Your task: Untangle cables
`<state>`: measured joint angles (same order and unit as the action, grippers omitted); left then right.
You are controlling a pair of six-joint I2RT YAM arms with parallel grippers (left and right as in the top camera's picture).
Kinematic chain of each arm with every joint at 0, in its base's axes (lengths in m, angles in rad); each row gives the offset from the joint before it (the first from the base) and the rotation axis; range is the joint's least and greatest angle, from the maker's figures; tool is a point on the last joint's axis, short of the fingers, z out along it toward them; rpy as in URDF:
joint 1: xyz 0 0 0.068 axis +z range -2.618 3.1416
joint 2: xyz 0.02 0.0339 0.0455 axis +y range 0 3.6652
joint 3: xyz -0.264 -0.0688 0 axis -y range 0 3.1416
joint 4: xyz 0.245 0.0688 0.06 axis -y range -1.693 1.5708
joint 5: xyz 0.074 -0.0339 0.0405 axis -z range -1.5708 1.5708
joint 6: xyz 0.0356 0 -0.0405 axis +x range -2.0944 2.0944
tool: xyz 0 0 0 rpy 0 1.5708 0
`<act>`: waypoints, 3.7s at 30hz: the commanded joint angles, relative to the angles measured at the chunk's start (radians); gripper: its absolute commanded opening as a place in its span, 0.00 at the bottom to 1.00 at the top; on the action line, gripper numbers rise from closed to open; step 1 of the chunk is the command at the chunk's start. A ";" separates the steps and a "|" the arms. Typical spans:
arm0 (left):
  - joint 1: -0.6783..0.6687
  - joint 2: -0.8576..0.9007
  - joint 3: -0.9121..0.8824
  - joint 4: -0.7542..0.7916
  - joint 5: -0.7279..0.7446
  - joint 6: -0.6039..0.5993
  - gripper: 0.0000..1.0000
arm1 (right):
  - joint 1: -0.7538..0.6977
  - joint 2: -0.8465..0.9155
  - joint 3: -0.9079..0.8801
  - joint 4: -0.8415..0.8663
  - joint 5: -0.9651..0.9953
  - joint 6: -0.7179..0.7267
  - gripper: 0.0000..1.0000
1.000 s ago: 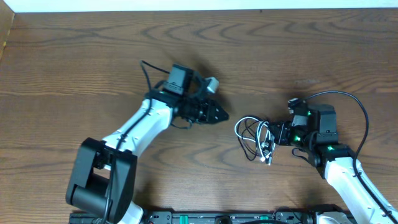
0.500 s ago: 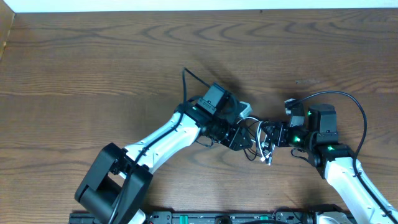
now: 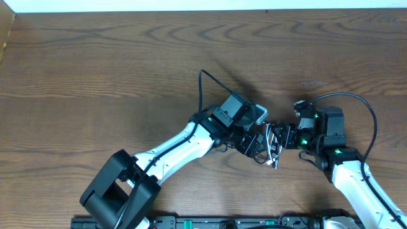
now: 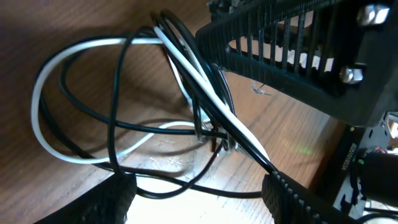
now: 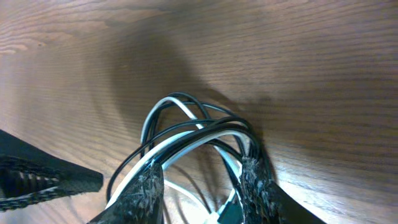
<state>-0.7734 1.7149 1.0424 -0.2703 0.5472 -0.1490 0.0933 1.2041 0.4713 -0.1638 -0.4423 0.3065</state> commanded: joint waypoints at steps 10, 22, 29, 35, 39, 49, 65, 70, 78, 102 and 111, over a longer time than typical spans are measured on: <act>0.000 0.008 0.008 0.026 0.055 -0.032 0.75 | -0.105 0.000 0.002 -0.021 0.033 -0.004 0.42; 0.006 0.008 0.009 0.082 0.103 -0.032 0.76 | -0.107 0.000 0.002 -0.058 0.033 -0.005 0.43; 0.003 0.042 0.007 0.051 -0.051 -0.032 0.75 | -0.107 0.000 0.002 -0.059 0.032 -0.005 0.43; 0.003 0.113 0.007 0.079 -0.037 -0.101 0.75 | -0.107 0.000 0.002 -0.061 0.033 -0.005 0.43; 0.003 0.116 0.007 0.130 0.051 -0.115 0.39 | -0.107 0.000 0.002 -0.062 0.033 -0.005 0.43; 0.100 -0.011 0.009 0.164 0.224 -0.115 0.07 | -0.107 0.000 0.002 -0.066 -0.061 -0.021 0.47; 0.184 -0.135 0.009 0.160 0.614 -0.122 0.08 | -0.107 0.000 0.002 0.253 -0.535 -0.133 0.50; 0.202 -0.135 0.009 0.160 0.719 -0.122 0.08 | -0.107 0.000 0.002 0.383 -0.621 -0.141 0.52; 0.273 -0.135 0.009 0.160 0.777 -0.122 0.08 | -0.107 0.000 0.002 0.400 -0.652 -0.140 0.33; 0.377 -0.134 0.009 0.160 1.026 -0.132 0.08 | -0.107 0.000 0.002 0.675 -0.739 -0.244 0.73; 0.361 -0.134 0.009 0.161 1.026 -0.209 0.08 | -0.107 0.000 0.002 0.681 -0.636 -0.240 0.73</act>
<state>-0.4019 1.5864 1.0424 -0.1104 1.5402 -0.3244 -0.0101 1.2041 0.4702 0.5140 -1.1301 0.0776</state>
